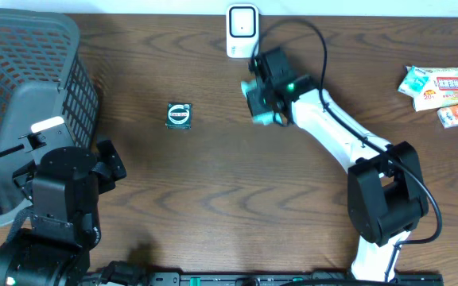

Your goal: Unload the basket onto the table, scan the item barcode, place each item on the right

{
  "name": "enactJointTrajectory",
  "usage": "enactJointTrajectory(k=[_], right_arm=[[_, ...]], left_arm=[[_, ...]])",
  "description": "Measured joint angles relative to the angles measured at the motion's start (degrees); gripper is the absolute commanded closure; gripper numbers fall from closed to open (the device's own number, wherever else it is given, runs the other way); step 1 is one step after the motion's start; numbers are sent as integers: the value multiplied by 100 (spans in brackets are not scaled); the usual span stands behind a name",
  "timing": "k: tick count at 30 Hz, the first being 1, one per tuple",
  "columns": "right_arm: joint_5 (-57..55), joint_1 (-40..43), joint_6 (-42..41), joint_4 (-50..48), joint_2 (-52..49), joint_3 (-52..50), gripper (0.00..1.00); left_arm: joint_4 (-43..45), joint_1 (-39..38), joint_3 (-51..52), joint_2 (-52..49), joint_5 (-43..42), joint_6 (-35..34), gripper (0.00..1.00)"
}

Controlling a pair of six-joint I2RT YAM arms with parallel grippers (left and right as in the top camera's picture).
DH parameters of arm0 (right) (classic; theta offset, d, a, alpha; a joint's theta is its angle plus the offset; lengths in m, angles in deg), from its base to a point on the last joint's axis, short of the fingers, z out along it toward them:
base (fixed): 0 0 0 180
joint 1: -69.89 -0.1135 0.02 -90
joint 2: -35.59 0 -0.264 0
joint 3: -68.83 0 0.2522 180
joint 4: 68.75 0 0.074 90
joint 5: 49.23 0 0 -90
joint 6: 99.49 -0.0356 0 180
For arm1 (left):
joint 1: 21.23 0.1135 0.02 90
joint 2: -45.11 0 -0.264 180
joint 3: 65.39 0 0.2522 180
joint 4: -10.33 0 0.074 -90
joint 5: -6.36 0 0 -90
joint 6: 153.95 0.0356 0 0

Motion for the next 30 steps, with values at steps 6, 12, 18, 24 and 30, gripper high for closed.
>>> enactJointTrajectory(k=[6, 12, 18, 24, 30], right_arm=[[-142, 0, 420, -1456, 2, 173, 99], [-267, 0, 691, -3165, -2, 146, 99], [-382, 0, 796, -4310, -243, 142, 99], [-396, 2, 782, -3917, -946, 125, 83], [-197, 24, 789, -3368, -1073, 70, 61]], left_arm=[[0, 0, 0, 0, -2, 0, 2], [0, 0, 0, 0, -2, 0, 2], [2, 0, 0, 0, 0, -2, 2], [0, 0, 0, 0, 0, -2, 2], [0, 0, 0, 0, 0, 0, 2]])
